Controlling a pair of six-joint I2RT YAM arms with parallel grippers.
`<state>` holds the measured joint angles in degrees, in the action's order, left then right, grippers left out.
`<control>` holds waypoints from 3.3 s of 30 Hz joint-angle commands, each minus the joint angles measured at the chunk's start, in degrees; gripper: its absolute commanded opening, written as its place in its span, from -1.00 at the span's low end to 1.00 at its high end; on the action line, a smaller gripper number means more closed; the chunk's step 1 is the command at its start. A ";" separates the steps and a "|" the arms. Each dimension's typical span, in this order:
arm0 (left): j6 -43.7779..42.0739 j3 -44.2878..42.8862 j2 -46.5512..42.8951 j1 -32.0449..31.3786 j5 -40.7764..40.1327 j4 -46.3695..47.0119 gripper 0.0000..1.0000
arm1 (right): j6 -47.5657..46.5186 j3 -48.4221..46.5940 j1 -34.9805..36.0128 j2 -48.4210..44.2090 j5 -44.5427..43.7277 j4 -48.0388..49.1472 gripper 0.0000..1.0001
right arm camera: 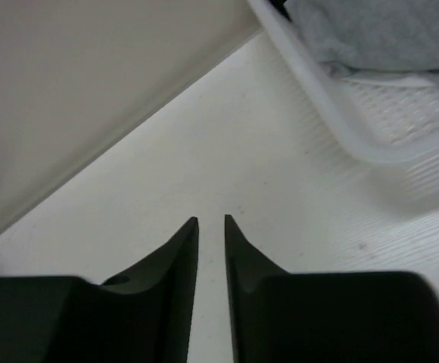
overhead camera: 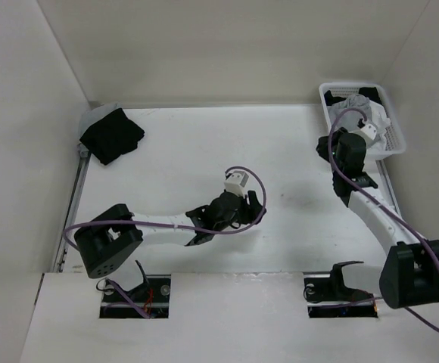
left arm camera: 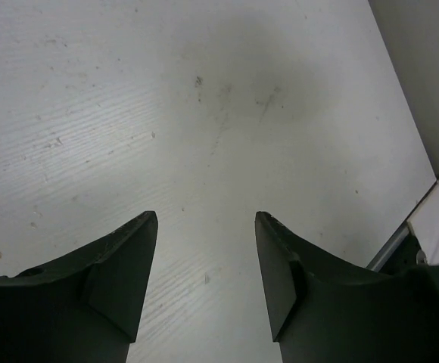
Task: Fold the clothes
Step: Grab the tank top from the pile, then move the tank top to the center of the board
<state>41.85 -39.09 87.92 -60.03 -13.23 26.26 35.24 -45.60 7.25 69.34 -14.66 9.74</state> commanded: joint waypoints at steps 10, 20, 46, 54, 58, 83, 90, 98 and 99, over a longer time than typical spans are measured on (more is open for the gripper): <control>-3.61 5.07 -2.14 0.92 1.81 9.33 0.04 | 0.62 -28.47 -17.74 26.44 3.84 -6.83 -0.81; -3.88 5.96 0.67 3.56 2.86 12.05 0.05 | 3.08 -58.09 -23.37 55.53 10.34 -12.90 0.01; -0.45 8.06 1.65 5.58 7.17 17.24 0.04 | 5.45 -25.33 -15.48 8.74 8.86 8.19 -1.00; 4.82 12.63 -7.31 13.66 6.03 16.19 0.01 | -1.57 -26.54 2.88 -15.10 6.13 4.07 -1.00; 7.28 15.53 -16.00 17.97 3.22 11.98 0.01 | -7.62 -32.86 18.94 -18.71 3.15 2.83 -1.00; 8.60 18.62 -38.96 42.06 10.16 -8.15 0.01 | -22.04 -60.92 39.09 9.94 -0.89 -5.34 -1.00; 8.96 18.70 -44.14 43.02 9.63 -12.37 0.01 | -29.45 -38.90 60.63 2.21 -24.42 -2.72 -1.00; 7.46 22.65 -44.68 47.86 9.89 -18.08 0.01 | 1.70 -13.81 81.28 14.22 -48.55 -5.57 -0.74; 6.85 23.70 -44.33 48.12 9.81 -19.13 0.01 | 8.28 -15.81 82.96 17.55 -45.32 -10.83 -0.58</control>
<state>50.26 -17.63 43.97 -13.30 -3.86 10.15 22.06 -61.01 83.90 80.88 -54.52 7.66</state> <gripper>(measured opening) 0.509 0.121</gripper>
